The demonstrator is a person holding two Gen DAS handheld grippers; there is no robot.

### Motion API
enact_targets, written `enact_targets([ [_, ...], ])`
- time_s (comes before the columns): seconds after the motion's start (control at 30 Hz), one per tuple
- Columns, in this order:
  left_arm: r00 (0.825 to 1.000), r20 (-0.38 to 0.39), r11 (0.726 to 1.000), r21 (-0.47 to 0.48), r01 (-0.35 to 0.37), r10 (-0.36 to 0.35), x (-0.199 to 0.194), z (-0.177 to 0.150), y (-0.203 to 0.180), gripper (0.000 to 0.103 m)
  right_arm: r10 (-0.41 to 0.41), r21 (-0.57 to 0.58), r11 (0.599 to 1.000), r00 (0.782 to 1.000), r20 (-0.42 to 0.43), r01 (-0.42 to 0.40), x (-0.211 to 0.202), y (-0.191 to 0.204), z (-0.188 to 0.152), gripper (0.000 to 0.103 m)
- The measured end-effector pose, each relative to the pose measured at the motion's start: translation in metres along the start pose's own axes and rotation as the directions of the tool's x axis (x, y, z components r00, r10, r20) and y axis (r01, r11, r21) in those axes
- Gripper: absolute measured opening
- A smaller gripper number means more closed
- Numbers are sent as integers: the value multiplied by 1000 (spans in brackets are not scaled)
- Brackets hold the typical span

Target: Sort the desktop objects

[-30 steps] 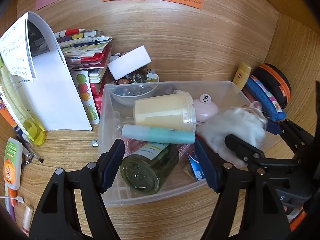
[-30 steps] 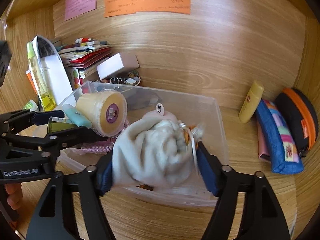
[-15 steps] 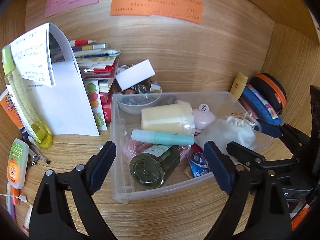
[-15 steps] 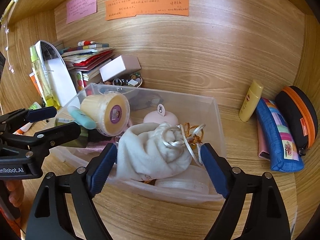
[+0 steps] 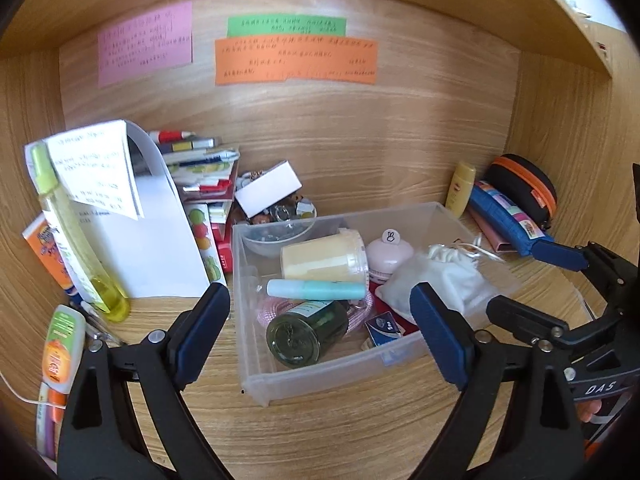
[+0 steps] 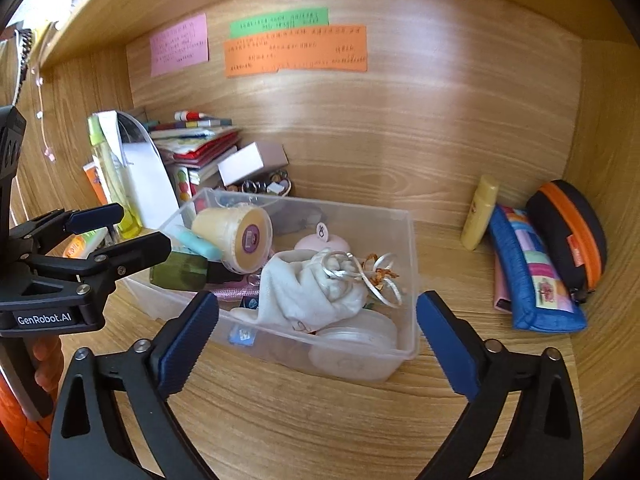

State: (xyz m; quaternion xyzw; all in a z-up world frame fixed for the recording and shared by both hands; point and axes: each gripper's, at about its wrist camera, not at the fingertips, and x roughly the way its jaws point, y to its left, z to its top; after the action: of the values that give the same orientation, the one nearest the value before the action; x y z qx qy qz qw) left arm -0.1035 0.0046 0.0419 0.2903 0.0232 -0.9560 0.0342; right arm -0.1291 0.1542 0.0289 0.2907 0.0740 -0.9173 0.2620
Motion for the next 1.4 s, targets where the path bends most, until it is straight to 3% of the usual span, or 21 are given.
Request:
enact_targets([
  [0.27,1000,7,1000,0,1,-1,-21,-11,-4,99,33,16,999,997,71,-34,-29,2,-6,103],
  [0.5,1000,7,1000,2,-17,17,-31,-23,-7,99,28,-39,999,995,95,-24,-46,15,-17,103],
  [0.73,1000,-5,1000,-1,-5,5,-37,-34,-9,99,68,-38,997,994,84,-65,-55,23,-30,103],
  [1.4,1000,-9,1000,-13,-12,12,-44,-42,-8,99,44,-20,999,996,73,-42,-55,19,-36,103],
])
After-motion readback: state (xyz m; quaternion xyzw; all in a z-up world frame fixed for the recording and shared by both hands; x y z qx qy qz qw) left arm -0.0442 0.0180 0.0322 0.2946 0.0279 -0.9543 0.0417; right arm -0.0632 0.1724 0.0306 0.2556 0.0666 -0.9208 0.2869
